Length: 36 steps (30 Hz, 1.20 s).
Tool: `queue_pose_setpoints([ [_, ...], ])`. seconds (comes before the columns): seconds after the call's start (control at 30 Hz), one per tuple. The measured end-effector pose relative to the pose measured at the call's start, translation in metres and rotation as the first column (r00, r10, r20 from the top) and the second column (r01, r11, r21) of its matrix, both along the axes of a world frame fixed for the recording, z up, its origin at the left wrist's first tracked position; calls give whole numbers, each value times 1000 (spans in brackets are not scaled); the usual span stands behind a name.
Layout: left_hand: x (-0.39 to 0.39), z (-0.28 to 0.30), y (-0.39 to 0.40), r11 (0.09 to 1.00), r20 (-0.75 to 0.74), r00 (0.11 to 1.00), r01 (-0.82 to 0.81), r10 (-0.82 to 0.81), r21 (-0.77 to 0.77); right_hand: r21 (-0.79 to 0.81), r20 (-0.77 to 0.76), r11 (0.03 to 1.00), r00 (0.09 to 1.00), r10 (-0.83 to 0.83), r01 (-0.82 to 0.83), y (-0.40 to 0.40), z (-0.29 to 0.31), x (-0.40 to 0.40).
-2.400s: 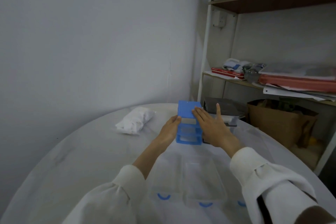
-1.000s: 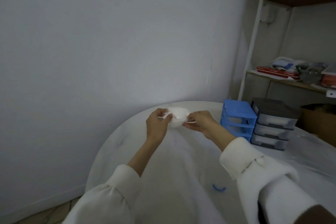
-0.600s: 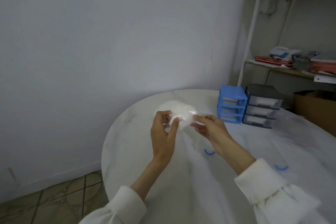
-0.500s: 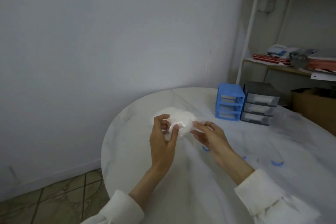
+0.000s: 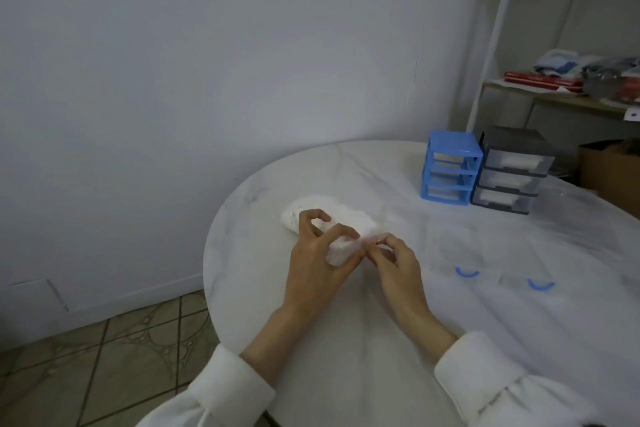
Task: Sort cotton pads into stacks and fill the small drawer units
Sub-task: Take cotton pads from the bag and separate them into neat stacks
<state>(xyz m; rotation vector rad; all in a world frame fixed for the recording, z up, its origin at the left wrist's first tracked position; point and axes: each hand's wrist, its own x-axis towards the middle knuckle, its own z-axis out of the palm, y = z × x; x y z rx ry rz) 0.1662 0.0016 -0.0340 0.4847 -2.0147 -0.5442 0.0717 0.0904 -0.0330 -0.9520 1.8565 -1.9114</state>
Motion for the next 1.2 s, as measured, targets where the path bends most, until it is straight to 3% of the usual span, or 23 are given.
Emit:
queue_pose_setpoints([
  [0.13, 3, 0, -1, 987, -1, 996, -86, 87, -138, -49, -104, 999, 995, -6, 1, -1, 1, 3],
  [0.27, 1, 5, -3, 864, -39, 954, -287, 298, -413, -67, -136, 997, 990, 29, -39, -2, -3, 1],
  [0.4, 0, 4, -1, 835, -53, 963, -256, 264, -486, -68, -183, 996, 982, 41, -55, -2, 0, 3],
  [0.53, -1, 2, 1, 942, -105, 984, -168, 143, -291, -40, -174, 999, 985, 10, -17, 0, 2, 5],
  [0.7, 0, 3, 7, 996, -120, 989, -90, 88, -5, 9, -162, 998, 985, -62, 65, 0, 0, 2],
  [0.83, -1, 5, 9, 989, -128, 988, -66, 83, 135, 18, -178, 997, 981, -71, 76, 0, -1, 3],
  [1.0, -2, 8, 15, 960, -120, 993, 19, 16, 280, 62, -53, 989, 989, 140, -137, -1, -1, 6],
  [1.2, -3, 9, 18, 912, -129, 990, 104, -57, 397, -6, 1, 983, 983, 183, -183, 0, 1, 7],
])
